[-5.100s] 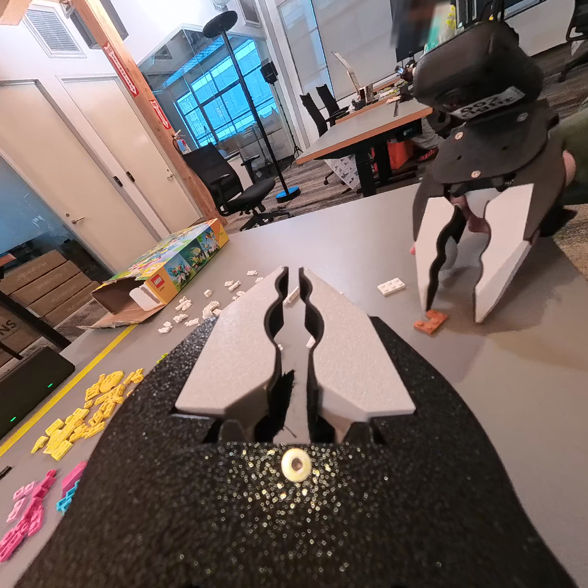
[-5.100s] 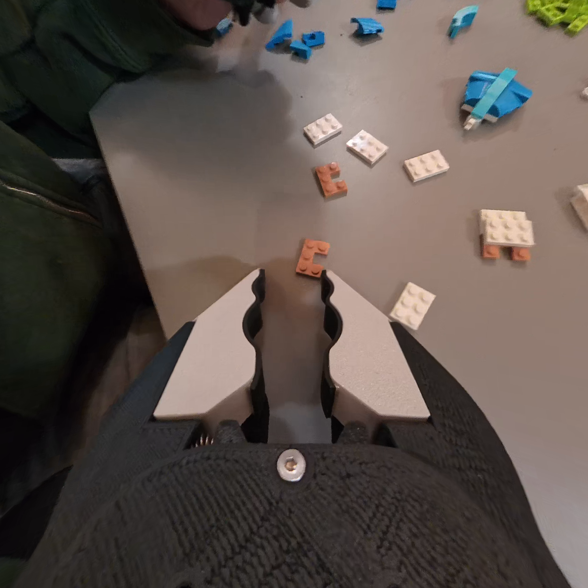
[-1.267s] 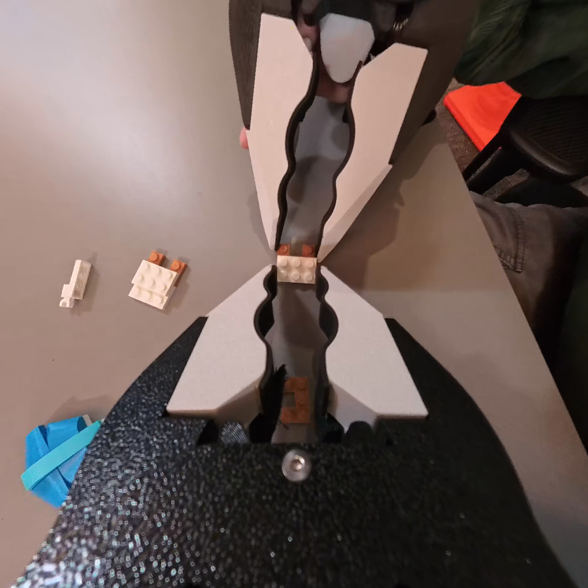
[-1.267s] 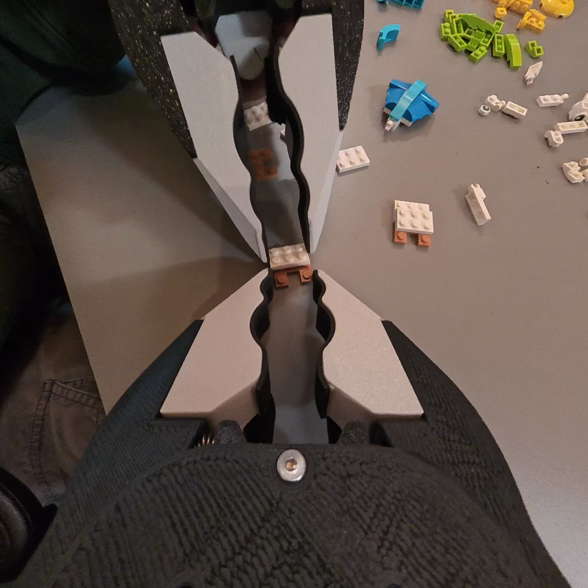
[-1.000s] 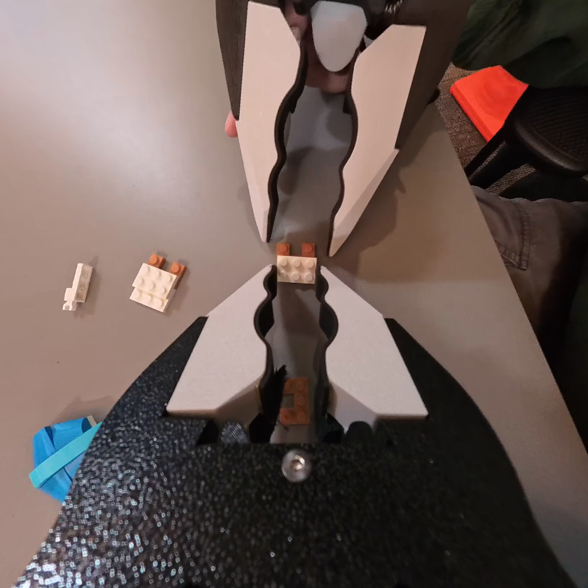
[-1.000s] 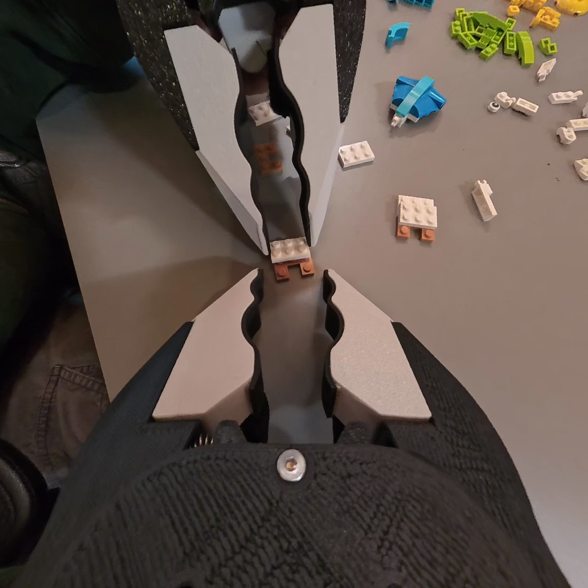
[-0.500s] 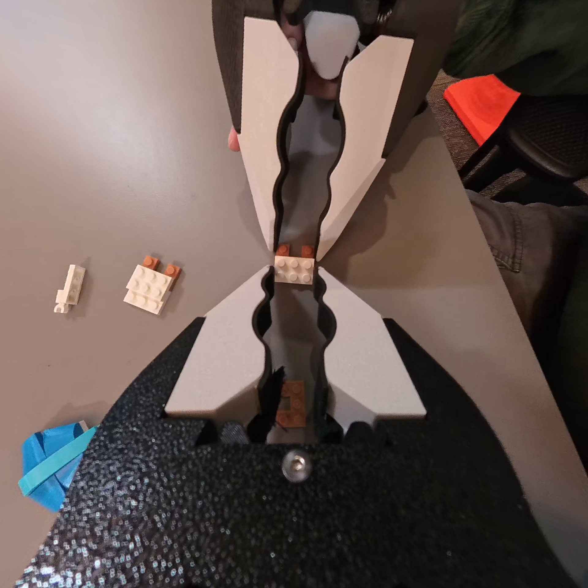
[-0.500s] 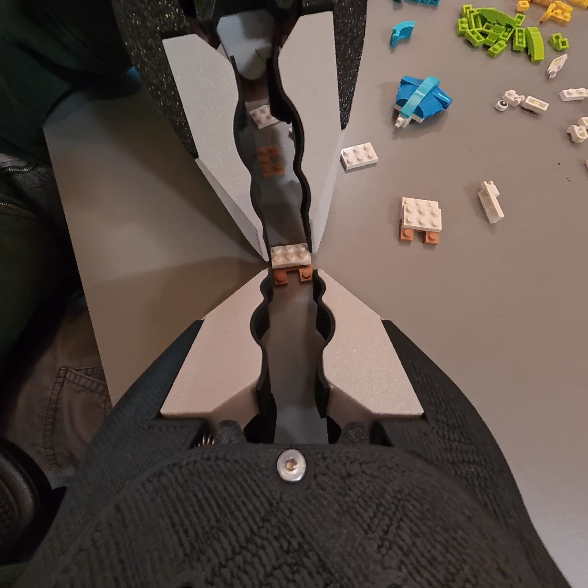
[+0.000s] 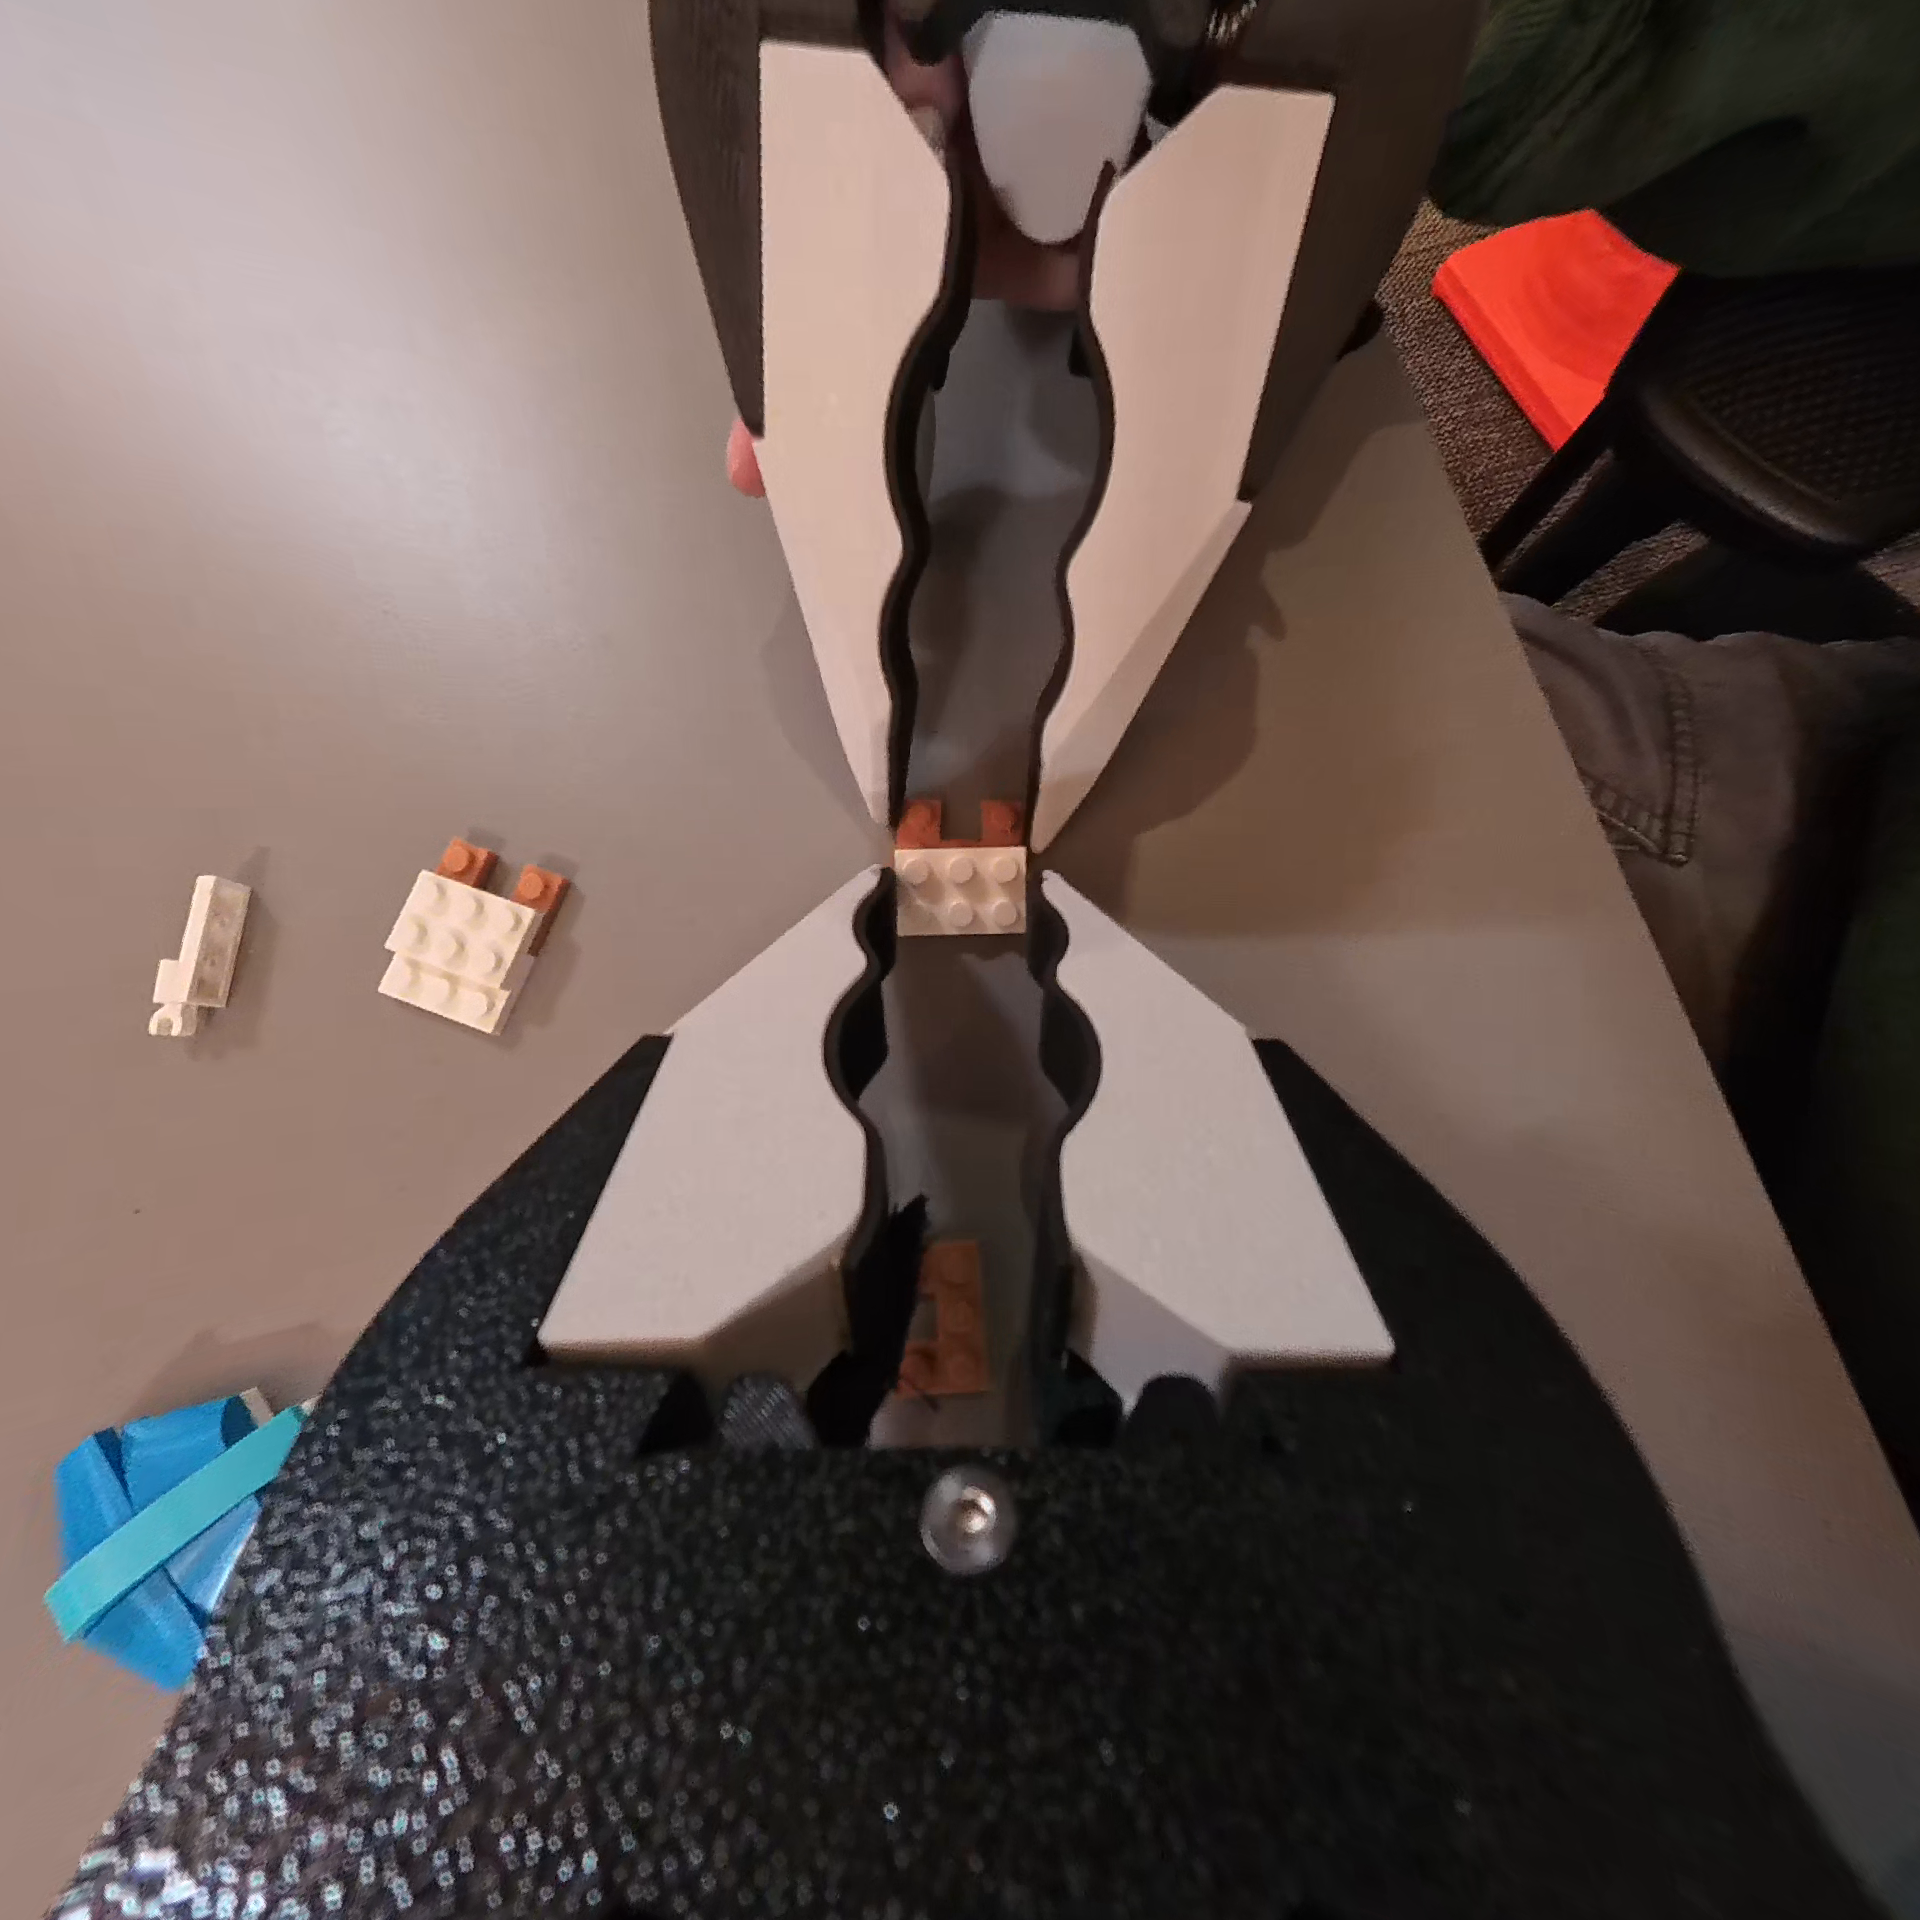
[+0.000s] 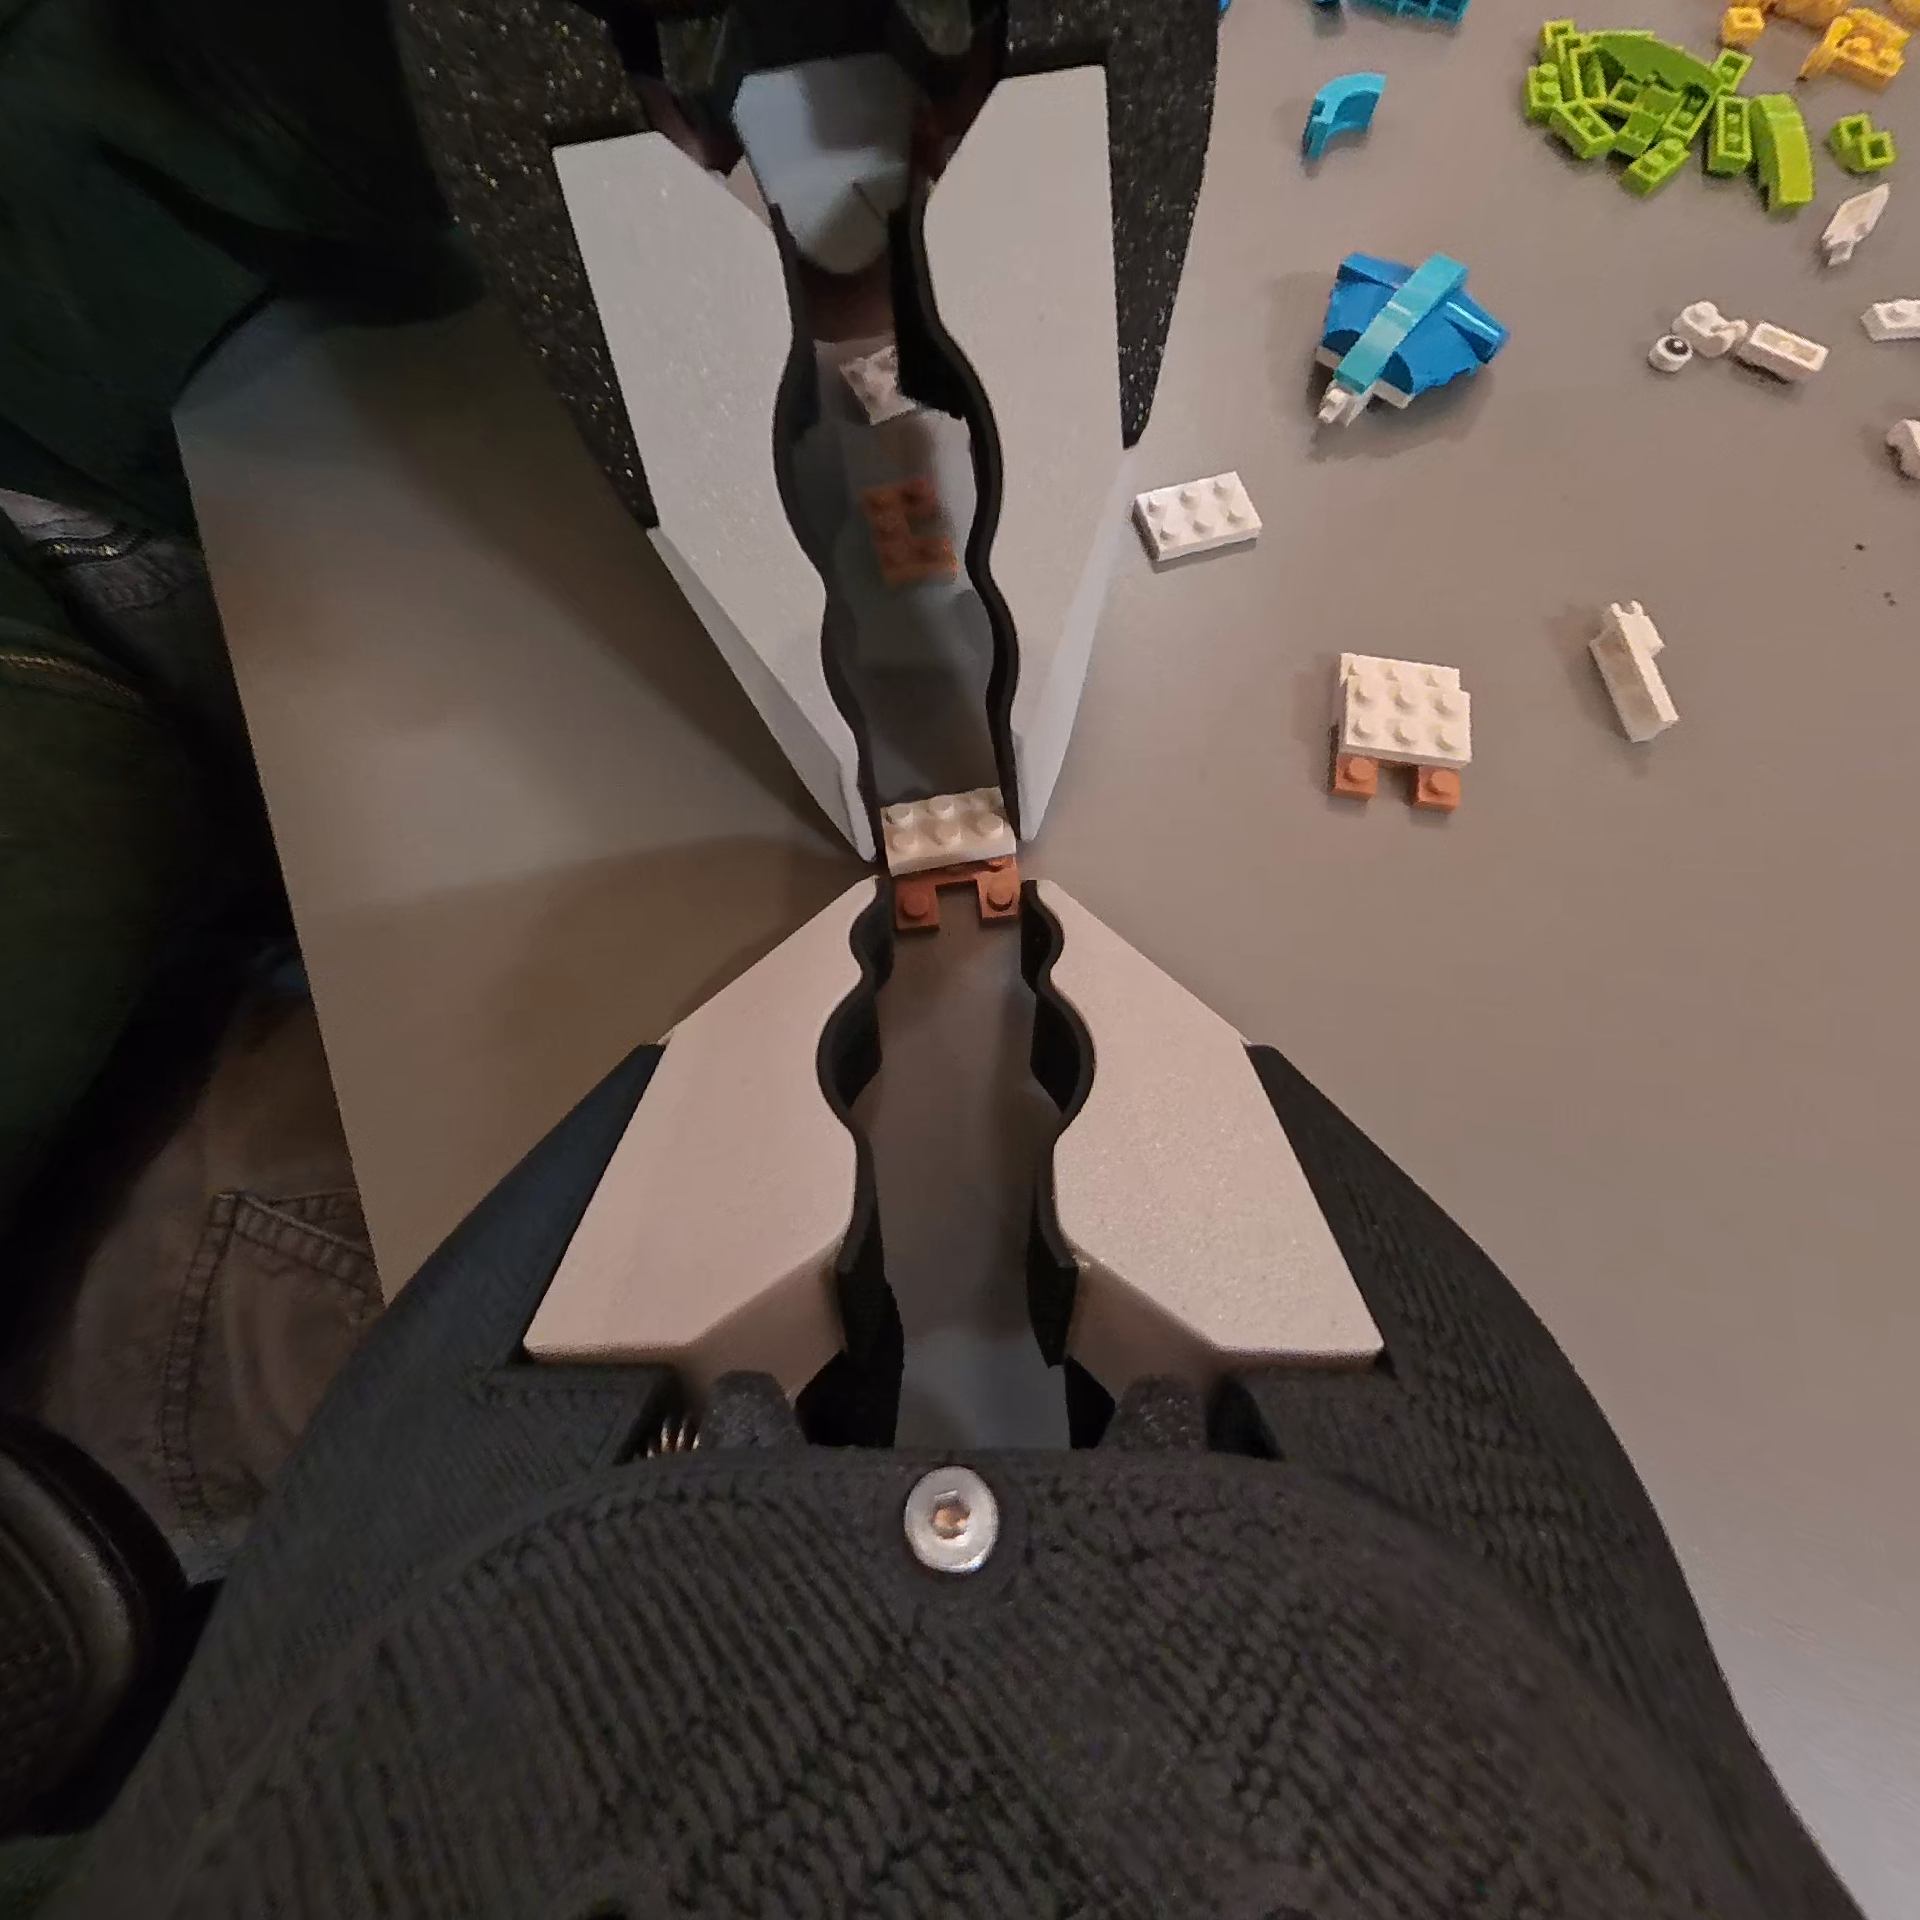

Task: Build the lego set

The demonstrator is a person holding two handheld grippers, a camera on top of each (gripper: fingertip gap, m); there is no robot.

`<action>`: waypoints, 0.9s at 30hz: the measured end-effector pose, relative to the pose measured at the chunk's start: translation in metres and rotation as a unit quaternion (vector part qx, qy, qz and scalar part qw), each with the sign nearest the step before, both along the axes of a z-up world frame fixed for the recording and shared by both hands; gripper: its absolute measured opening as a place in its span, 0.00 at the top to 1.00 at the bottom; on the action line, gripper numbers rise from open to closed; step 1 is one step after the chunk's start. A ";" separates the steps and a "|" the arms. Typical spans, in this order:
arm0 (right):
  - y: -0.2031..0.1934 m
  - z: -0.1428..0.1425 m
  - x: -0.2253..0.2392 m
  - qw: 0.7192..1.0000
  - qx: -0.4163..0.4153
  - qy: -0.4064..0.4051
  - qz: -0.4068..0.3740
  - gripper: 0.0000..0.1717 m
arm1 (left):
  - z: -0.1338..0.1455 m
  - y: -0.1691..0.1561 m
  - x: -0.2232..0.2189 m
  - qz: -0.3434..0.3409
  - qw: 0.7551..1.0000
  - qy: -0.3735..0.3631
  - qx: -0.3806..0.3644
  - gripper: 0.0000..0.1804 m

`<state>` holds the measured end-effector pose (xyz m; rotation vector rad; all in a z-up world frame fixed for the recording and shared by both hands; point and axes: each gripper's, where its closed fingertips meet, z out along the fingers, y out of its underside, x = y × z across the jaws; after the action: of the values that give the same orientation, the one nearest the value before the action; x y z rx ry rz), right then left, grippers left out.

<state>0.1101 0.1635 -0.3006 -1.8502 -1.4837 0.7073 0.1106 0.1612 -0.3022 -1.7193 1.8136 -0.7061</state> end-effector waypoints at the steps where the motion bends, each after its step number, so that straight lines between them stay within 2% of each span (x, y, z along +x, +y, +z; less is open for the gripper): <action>1: -0.001 0.000 -0.001 1.000 0.000 0.000 0.003 0.86 | 0.000 0.000 0.000 0.000 1.000 0.000 0.001 0.87; 10: -0.006 0.000 -0.005 1.000 -0.002 0.001 0.016 0.86 | 0.000 -0.007 0.000 -0.009 1.000 0.003 -0.018 0.86; 17: -0.006 0.000 -0.005 1.000 -0.013 0.005 0.012 0.86 | 0.004 -0.009 -0.007 -0.002 1.000 -0.009 -0.007 0.74; 19: -0.006 0.001 -0.005 1.000 -0.021 0.008 0.008 0.86 | 0.005 -0.013 -0.014 -0.008 1.000 -0.020 0.020 0.73; 23: -0.005 0.001 -0.005 0.999 -0.030 0.011 0.002 0.86 | 0.008 -0.018 -0.021 -0.034 0.992 -0.039 0.119 0.73; 27: -0.004 0.001 -0.004 0.999 -0.034 0.013 -0.001 0.86 | 0.010 -0.017 -0.015 -0.056 0.974 -0.050 0.215 0.79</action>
<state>0.1056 0.1596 -0.2994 -1.8869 -1.4572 0.7871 0.0955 0.1440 -0.2920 -1.2855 1.8407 -0.3955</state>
